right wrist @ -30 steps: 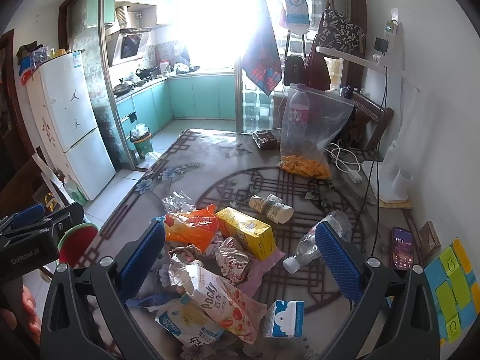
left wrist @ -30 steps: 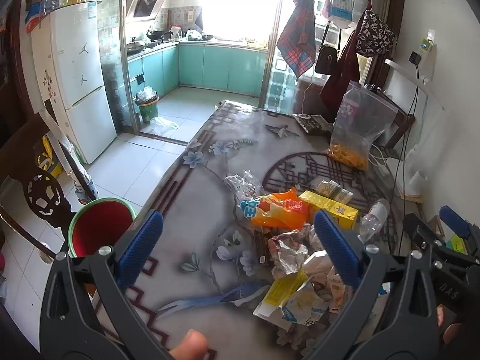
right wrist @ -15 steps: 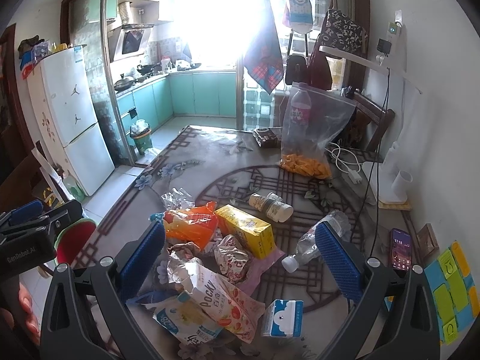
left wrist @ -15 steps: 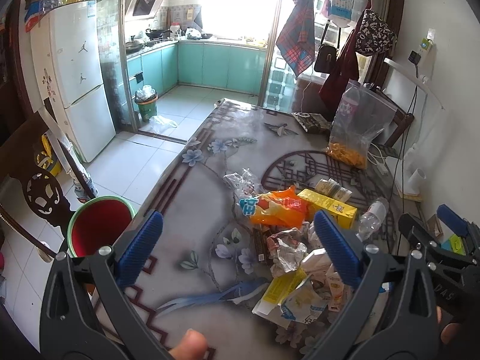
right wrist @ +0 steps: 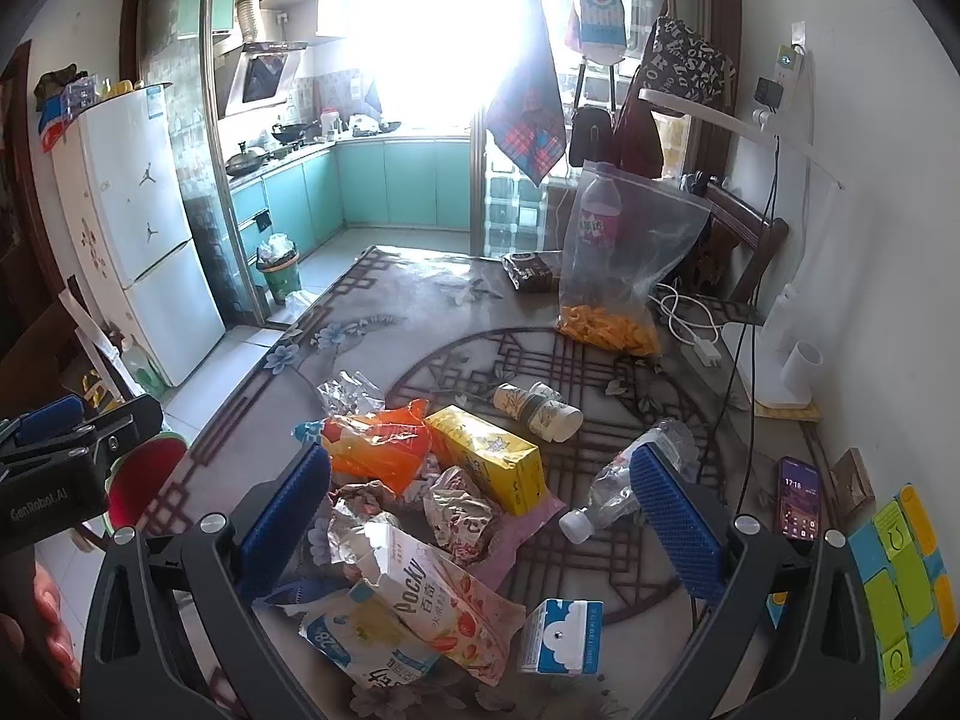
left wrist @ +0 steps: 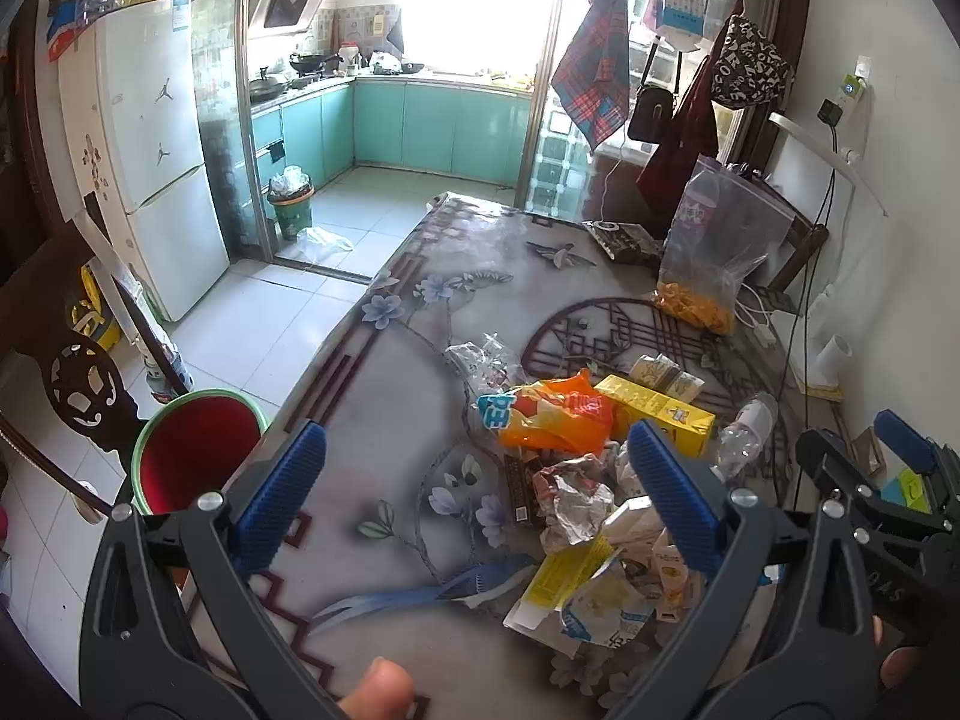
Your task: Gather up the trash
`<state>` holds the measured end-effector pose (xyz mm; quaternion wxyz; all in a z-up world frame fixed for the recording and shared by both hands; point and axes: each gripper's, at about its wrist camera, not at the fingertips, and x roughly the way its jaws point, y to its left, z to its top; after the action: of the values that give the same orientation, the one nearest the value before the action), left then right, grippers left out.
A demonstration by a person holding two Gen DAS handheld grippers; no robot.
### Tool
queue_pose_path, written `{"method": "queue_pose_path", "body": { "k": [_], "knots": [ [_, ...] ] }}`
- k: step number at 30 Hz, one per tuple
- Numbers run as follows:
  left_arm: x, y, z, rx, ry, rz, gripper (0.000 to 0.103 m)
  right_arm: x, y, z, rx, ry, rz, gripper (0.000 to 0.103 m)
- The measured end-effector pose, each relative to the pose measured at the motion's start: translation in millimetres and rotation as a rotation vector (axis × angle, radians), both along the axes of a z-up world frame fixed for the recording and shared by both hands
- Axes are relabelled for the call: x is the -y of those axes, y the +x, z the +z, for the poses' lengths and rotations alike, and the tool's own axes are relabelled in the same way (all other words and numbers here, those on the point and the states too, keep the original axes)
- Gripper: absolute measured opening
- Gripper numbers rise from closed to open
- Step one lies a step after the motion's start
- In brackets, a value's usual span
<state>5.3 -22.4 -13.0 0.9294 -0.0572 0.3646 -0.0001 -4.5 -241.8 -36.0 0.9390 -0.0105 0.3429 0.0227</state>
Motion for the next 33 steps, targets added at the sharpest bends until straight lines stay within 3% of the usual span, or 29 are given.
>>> {"method": "queue_pose_path", "body": {
  "k": [27,33],
  "knots": [
    [-3.7,1.4,-2.3,-0.017,-0.046,-0.022,0.099,5.1,1.9,-9.9,-0.033,-0.020,-0.019,0.096],
    [-5.8,-1.2,0.3,-0.001,-0.138,-0.062,0.099,6.4,1.5,-13.7,-0.040,-0.029,-0.015,0.096]
  ]
}}
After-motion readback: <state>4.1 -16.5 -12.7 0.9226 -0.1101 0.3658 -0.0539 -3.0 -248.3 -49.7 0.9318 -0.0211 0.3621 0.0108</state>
